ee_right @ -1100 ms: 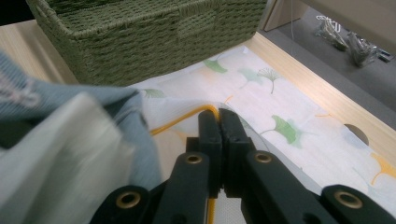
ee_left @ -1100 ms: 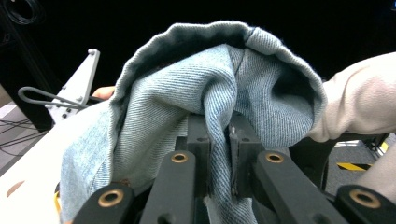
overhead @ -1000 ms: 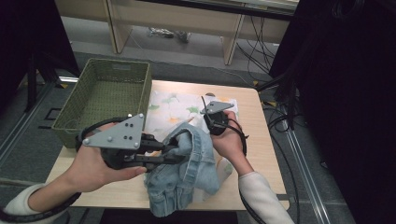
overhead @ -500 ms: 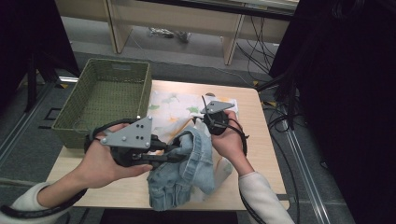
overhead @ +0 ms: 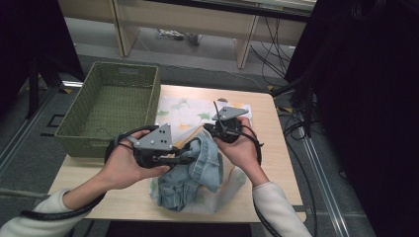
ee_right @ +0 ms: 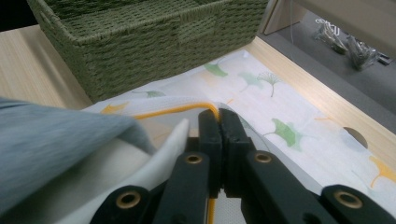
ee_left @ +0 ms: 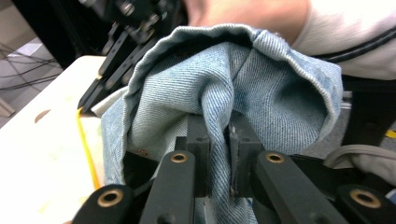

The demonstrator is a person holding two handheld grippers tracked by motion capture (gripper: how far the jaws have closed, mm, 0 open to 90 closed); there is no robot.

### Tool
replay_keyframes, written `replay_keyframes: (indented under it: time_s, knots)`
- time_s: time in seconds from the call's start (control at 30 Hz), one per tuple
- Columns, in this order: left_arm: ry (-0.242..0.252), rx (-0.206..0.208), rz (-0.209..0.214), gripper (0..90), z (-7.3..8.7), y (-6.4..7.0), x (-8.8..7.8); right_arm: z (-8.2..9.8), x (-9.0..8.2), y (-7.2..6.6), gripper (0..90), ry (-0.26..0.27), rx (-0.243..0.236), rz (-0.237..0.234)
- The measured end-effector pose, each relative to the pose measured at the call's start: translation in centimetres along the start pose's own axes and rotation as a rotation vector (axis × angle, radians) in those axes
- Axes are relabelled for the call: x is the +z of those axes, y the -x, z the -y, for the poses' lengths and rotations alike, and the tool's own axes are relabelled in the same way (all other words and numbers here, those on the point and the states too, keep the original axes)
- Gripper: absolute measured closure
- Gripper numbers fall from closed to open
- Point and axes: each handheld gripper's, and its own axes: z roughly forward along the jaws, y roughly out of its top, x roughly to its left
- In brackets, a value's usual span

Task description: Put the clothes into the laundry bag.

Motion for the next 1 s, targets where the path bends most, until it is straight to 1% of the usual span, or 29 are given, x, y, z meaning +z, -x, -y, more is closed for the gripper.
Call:
replay_keyframes:
  time_s: [0.2, 0.3, 0.37, 0.47, 0.5, 0.77, 0.87, 0.9, 1.0]
  knots:
    - [-0.018, -0.001, -0.019, 80.9, 0.2, -0.4, 0.8, -0.1, 0.0, 0.0, 90.0, 0.006, -0.012, -0.002]
    - [-0.035, 0.011, -0.036, 80.9, 0.4, -0.5, 1.3, -0.1, -0.1, 0.0, 90.0, 0.010, -0.011, -0.001]
    - [-0.045, 0.011, -0.047, 80.9, 0.5, -0.6, 1.6, -0.2, -0.2, 0.0, 90.0, 0.008, -0.010, -0.003]
    - [-0.058, 0.000, -0.055, 80.9, 0.8, -0.8, 2.1, -0.2, -0.2, 0.0, 90.0, 0.008, -0.008, -0.003]
    - [-0.060, 0.000, -0.060, 80.9, 0.9, -0.9, 2.2, -0.2, -0.2, 0.0, 90.0, 0.010, -0.013, 0.000]
    - [-0.077, 0.002, -0.084, 80.9, 1.3, -1.2, 2.9, -0.2, -0.3, 0.0, 90.0, 0.011, -0.015, 0.000]
    - [-0.082, -0.003, -0.090, 80.8, 1.5, -1.4, 3.2, -0.2, -0.3, -0.1, 90.0, 0.007, -0.002, -0.002]
    - [-0.083, -0.002, -0.094, 80.9, 1.6, -1.5, 3.3, -0.2, -0.3, -0.1, 90.0, 0.010, -0.013, -0.003]
    - [-0.090, -0.004, -0.101, 80.9, 1.8, -1.6, 3.6, -0.2, -0.3, -0.1, 90.0, 0.011, -0.014, -0.004]
